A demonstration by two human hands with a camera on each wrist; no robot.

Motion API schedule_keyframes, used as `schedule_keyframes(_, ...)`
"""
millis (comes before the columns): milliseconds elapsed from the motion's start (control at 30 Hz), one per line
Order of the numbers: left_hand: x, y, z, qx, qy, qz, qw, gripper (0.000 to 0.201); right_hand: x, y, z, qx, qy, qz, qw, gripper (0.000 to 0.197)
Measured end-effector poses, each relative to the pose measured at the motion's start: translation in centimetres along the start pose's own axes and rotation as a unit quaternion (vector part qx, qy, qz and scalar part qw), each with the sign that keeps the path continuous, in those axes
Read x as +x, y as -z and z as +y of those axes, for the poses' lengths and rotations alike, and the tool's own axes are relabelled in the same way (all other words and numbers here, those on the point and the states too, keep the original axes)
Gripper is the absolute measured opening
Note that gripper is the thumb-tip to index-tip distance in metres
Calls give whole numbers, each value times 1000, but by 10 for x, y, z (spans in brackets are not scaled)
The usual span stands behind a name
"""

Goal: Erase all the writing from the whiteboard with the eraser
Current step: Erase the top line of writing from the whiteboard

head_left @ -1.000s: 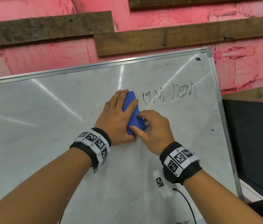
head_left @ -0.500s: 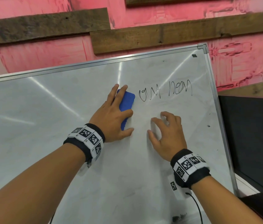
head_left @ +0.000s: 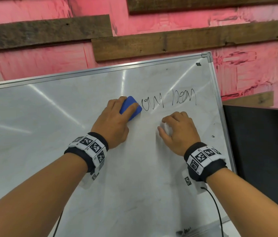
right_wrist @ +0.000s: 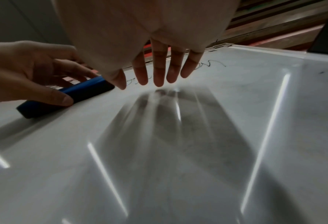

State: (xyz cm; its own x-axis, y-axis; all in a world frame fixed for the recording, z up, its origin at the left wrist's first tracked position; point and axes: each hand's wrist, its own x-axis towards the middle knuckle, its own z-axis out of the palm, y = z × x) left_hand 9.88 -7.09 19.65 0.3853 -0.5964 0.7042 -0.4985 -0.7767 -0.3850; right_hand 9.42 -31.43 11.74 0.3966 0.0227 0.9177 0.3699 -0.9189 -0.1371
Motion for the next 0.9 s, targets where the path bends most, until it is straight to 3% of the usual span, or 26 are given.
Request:
schedule_keyframes(233, 4, -3, 3, 31, 25, 25, 999, 56, 11, 20, 52, 16, -143, 39, 989, 30)
schedule_keyframes(433, 22, -4, 9, 12, 48, 42, 998, 52, 53, 36, 78, 8, -144, 45, 988, 28)
schedule_keyframes(533, 28, -5, 9, 8, 67, 47, 997, 51, 81, 43, 94, 25, -168, 80, 982, 27)
schedule_keyframes(700, 31, -5, 13, 4, 77, 50, 996, 50, 112, 56, 124, 68, -307, 144, 938, 37)
schedule_keyframes(800, 32, -5, 14, 3, 86, 52, 995, 49, 117, 56, 142, 125, -395, 99, 905, 49)
schedule_keyframes(900, 33, -6, 16, -4, 94, 59, 994, 49, 120, 54, 152, 174, -411, 57, 893, 55)
